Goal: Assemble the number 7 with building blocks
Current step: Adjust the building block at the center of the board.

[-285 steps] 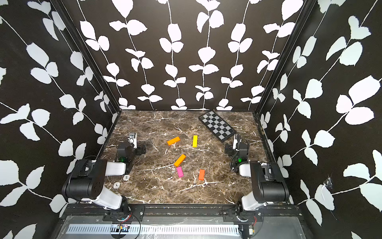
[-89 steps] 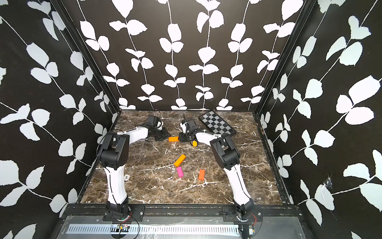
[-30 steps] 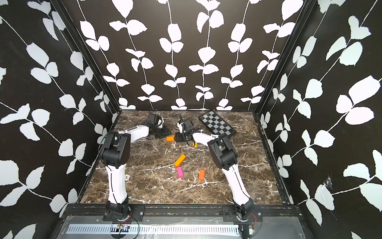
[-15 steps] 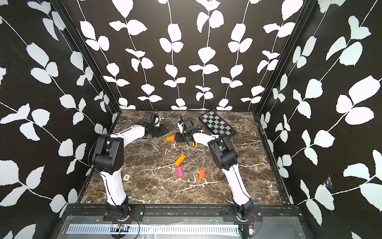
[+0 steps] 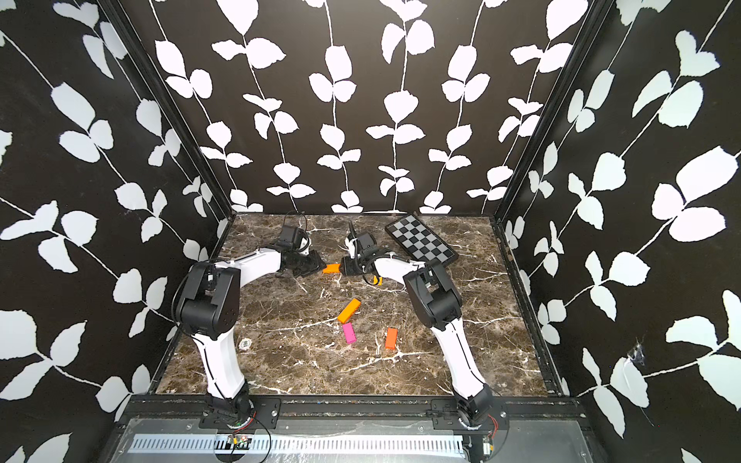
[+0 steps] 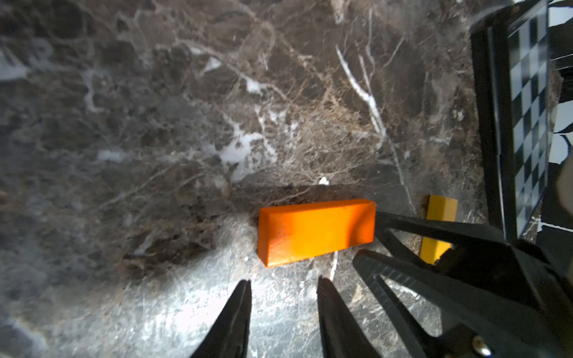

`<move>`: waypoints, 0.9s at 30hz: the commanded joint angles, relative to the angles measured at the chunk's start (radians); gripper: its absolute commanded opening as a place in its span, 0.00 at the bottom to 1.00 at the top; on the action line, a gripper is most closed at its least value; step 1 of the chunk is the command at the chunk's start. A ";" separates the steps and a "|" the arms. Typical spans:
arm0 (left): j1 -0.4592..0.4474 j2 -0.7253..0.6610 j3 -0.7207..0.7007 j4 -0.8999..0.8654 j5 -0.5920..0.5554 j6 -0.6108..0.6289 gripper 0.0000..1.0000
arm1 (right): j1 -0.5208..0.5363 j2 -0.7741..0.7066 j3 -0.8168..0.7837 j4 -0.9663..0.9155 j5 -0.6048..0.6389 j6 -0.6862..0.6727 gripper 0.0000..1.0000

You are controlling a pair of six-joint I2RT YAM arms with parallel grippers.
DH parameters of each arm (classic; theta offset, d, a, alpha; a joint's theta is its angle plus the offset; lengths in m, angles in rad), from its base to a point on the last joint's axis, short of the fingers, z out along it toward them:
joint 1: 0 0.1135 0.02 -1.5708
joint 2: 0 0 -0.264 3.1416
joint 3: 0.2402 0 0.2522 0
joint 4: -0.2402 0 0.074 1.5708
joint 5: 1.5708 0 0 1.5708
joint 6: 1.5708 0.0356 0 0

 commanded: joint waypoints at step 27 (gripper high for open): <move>0.004 0.104 0.090 0.054 0.042 -0.035 0.33 | 0.000 0.008 0.024 -0.033 -0.009 0.014 0.40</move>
